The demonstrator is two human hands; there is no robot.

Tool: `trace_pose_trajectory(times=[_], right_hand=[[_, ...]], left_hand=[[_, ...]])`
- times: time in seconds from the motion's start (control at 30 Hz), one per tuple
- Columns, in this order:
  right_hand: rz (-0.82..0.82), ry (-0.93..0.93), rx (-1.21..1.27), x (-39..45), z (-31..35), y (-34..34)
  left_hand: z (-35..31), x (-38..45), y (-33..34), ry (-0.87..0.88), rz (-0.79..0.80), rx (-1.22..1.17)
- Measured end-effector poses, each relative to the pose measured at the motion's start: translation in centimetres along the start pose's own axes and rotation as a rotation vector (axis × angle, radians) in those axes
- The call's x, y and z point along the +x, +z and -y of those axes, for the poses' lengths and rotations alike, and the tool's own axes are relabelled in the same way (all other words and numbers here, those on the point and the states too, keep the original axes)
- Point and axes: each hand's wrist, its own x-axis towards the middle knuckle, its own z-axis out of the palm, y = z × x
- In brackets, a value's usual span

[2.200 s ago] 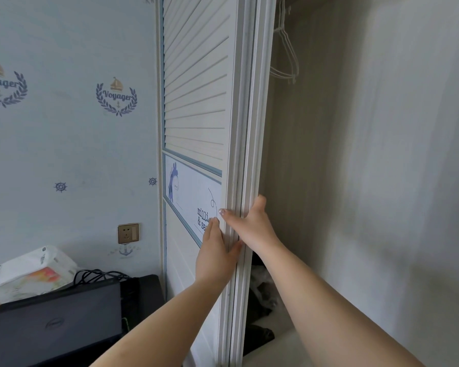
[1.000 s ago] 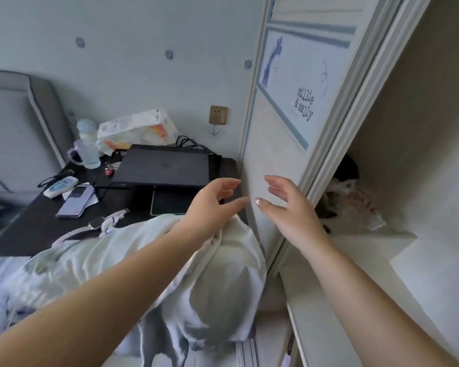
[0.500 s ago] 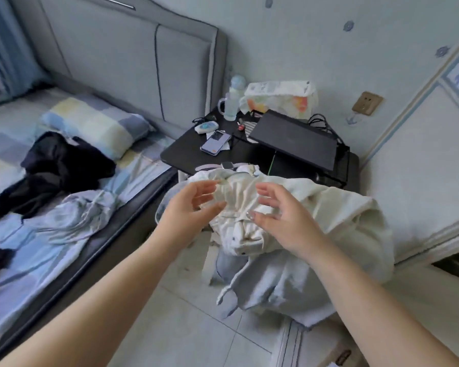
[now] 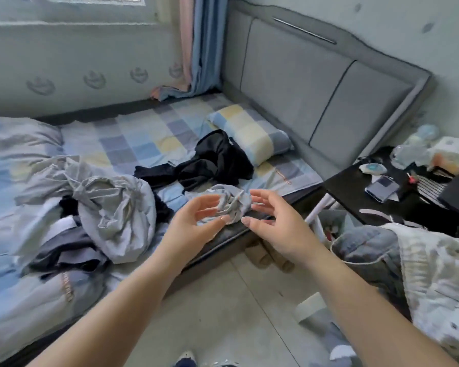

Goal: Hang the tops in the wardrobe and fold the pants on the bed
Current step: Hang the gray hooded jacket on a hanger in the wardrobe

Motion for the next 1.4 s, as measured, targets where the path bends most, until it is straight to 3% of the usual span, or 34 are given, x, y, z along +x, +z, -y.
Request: trace_pose_trajectory(times=[0.23, 0.53, 0.83, 1.07, 1.4], right_hand=[[0.284, -0.039, -0.004, 7.2, 3.1, 11.3], [0.551, -0.125, -0.09, 13.7, 5.1, 20.5], [0.645, -0.091, -0.056, 23.6, 3.7, 24.5], [0.673, -0.068, -0.164, 34.4, 0.4, 27.0], [0.713, -0.007, -0.362, 46.9, -8.4, 35.6]], left_hand=[[3.3, -1.9, -12.3, -0.106, -0.269, -0.034], [7.6, -3.8, -20.2, -0.21, -0.535, -0.092], [10.1, 3.4, -25.0, -0.296, -0.662, -0.092], [13.5, 13.0, -31.0, -0.422, -0.605, -0.038], [24.1, 24.0, -40.2, -0.689, -0.535, 0.156]])
